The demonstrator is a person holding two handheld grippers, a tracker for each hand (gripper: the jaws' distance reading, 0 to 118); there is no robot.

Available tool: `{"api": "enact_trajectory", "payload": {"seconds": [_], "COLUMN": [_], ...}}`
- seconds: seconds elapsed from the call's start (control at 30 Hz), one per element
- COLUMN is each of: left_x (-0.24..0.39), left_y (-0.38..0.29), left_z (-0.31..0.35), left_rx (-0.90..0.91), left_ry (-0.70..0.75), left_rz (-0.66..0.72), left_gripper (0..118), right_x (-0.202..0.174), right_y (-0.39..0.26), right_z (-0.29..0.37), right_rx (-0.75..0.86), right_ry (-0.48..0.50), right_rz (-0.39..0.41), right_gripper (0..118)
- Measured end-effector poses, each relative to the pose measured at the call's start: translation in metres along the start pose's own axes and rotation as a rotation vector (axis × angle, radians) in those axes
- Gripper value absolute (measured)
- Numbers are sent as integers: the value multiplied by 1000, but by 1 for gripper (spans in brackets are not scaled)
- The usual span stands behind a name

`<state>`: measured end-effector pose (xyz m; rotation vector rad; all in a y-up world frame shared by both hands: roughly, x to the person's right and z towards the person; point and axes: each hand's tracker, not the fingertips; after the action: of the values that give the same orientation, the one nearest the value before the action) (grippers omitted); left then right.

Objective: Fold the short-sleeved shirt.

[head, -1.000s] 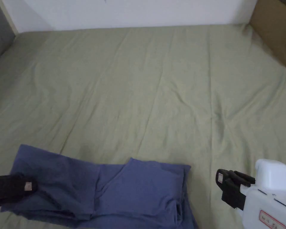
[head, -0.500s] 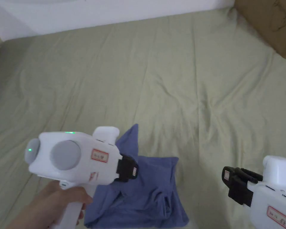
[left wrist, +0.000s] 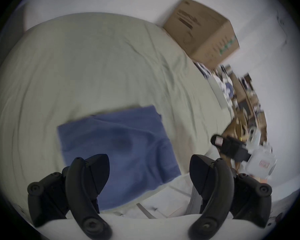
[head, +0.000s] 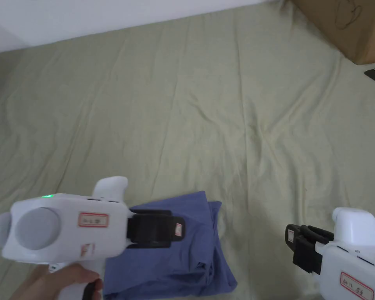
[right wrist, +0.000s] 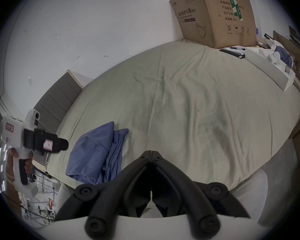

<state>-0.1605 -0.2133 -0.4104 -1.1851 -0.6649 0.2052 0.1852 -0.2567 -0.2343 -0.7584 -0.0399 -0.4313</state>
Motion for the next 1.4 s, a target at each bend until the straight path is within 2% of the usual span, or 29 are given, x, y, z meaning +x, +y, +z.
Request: {"api": "enact_trajectory", "payload": {"seconds": [0.03,0.07,0.1,0.13,0.17,0.27,0.43,0.6,0.7,0.77,0.83,0.97,1.13,1.2,1.27,1.3,1.33,1.37,1.4], "left_x": [-4,-14,-20,-24,-17,-18,-9,21,26,29,30,22,-7,-30,-63,-78,-91,-103,-116], "left_y": [1,0,-2,-5,-9,-19,-32,-45,-59,-66,-71,-72,-68,-67,-69,-71,-73,-74,-76], "left_z": [4,6,7,5,-1,-27,-76,-107,-110,-109,-103,-78,-16,5,20,25,28,28,28], "left_rx": [24,43,62,72,75,41,7,-80,-112,-148,-131,-86,80,150,195,207,200,198,196], "left_ry": [0,28,58,59,66,48,-147,-95,-161,-172,-163,-243,-269,-247,-214,-200,-166,-146,-146], "left_rz": [46,91,110,98,82,68,134,-14,10,-26,-26,12,65,116,197,248,289,327,347], "left_gripper": [90,75,52,16,6,6,6,6,5,5,5,3,3,4,7,21,54,77,92], "right_x": [-2,-4,-6,-7,-9,-12,-13,-8,-5,-5,-8,-23,-67,-87,-107,-115,-120,-123,-123], "right_y": [0,0,0,0,0,1,0,-1,-1,-1,-1,4,11,11,7,3,-3,-9,-16], "right_z": [-1,-2,-3,-3,-4,-5,-5,-4,-4,-6,-10,-20,-48,-65,-87,-98,-107,-118,-126], "right_rx": [-1,-6,-9,-10,-11,-14,-21,-31,-37,-45,-52,-76,-101,-131,-173,-201,-224,-258,-290], "right_ry": [1,6,8,9,11,20,22,6,-1,-1,-1,27,110,143,133,112,101,72,29], "right_rz": [6,16,25,32,36,39,44,44,34,39,48,87,234,272,340,376,412,448,455], "right_gripper": [0,0,0,0,0,0,0,0,0,0,0,0,0,0,0,0,0,0,0]}}
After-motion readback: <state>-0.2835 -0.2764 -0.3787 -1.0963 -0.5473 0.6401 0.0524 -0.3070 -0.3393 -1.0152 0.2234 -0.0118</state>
